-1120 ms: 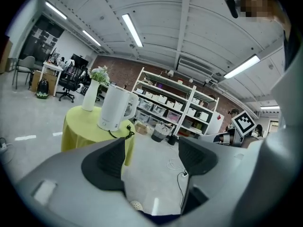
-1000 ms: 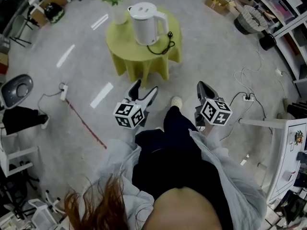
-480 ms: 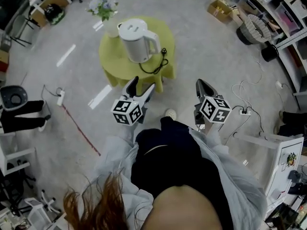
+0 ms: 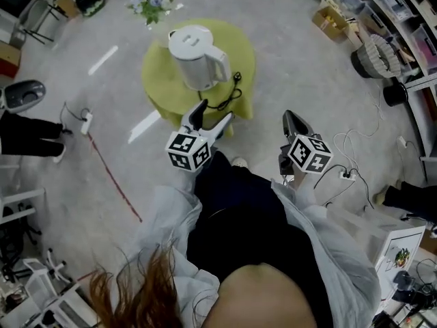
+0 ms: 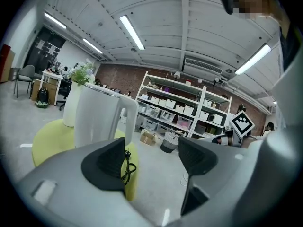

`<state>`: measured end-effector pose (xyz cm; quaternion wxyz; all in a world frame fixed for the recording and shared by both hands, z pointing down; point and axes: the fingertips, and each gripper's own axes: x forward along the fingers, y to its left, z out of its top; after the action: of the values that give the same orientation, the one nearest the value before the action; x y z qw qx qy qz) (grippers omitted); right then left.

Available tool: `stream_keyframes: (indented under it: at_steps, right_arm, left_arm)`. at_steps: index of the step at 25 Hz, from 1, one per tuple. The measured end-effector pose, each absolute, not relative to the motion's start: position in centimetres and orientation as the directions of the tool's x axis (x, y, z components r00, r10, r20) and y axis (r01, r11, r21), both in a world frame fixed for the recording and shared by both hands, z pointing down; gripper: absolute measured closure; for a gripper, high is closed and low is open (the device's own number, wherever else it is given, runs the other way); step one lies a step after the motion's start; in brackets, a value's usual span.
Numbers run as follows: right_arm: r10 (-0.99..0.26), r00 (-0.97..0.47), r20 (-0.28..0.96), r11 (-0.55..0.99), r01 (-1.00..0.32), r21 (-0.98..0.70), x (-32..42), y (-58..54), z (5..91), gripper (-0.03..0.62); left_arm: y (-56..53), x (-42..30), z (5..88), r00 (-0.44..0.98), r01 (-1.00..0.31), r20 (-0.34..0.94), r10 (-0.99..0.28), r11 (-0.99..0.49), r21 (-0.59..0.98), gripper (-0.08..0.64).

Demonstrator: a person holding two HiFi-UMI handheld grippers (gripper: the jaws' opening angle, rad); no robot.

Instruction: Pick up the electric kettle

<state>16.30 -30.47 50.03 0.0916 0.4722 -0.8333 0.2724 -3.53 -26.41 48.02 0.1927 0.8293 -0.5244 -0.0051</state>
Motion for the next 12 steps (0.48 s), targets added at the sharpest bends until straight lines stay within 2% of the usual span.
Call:
stream_keyframes:
  at_steps: [12]
  right_arm:
    - [-0.687,-0.551,0.473,0.380,-0.828,-0.413,15.0,-31.3,52.7,0.591]
  left_arm:
    - [-31.9,-3.9,49.4,0.414,-0.896,0.246,-0.876,-0.344,0.282,0.204]
